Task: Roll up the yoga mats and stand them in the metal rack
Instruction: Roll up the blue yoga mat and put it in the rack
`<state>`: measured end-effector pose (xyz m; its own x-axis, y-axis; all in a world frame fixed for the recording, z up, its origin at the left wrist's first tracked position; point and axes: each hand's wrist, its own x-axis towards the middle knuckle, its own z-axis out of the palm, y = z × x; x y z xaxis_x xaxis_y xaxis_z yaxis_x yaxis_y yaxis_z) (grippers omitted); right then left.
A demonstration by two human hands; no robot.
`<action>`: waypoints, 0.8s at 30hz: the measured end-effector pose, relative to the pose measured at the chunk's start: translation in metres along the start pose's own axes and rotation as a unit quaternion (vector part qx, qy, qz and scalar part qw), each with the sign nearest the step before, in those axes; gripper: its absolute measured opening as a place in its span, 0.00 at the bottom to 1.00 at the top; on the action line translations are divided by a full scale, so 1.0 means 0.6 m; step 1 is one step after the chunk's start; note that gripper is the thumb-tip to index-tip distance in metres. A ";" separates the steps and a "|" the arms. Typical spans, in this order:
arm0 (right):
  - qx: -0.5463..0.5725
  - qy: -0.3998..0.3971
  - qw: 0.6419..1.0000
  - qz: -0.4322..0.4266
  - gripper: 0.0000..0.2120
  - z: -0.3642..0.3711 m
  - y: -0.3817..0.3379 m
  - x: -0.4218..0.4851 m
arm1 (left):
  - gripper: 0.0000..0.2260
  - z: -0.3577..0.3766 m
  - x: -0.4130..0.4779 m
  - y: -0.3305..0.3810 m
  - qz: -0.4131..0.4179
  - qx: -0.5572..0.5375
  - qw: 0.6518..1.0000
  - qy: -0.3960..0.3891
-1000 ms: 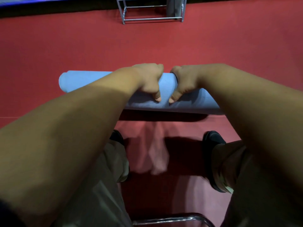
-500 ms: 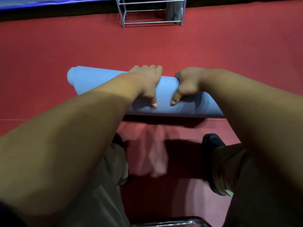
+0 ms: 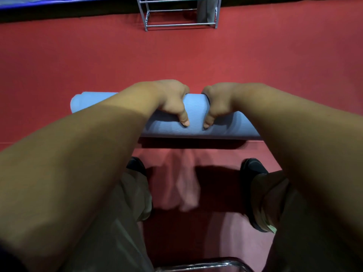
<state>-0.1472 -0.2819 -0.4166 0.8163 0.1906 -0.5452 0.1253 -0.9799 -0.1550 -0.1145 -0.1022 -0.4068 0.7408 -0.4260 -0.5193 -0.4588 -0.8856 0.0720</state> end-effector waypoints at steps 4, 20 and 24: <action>0.012 -0.014 1.000 0.011 0.36 0.002 0.004 -0.004 | 0.35 0.005 0.009 0.001 0.014 0.023 1.000 0.004; 0.007 0.007 1.000 -0.004 0.57 0.014 0.000 0.007 | 0.34 0.007 0.001 -0.015 -0.010 -0.021 1.000 0.000; 0.011 0.007 1.000 -0.006 0.50 0.005 -0.001 0.008 | 0.36 0.006 0.006 -0.014 -0.021 -0.028 0.999 -0.013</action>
<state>-0.1449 -0.2800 -0.4217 0.8224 0.2014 -0.5321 0.1227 -0.9760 -0.1798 -0.1097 -0.0954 -0.4125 0.7459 -0.3839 -0.5442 -0.3991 -0.9118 0.0963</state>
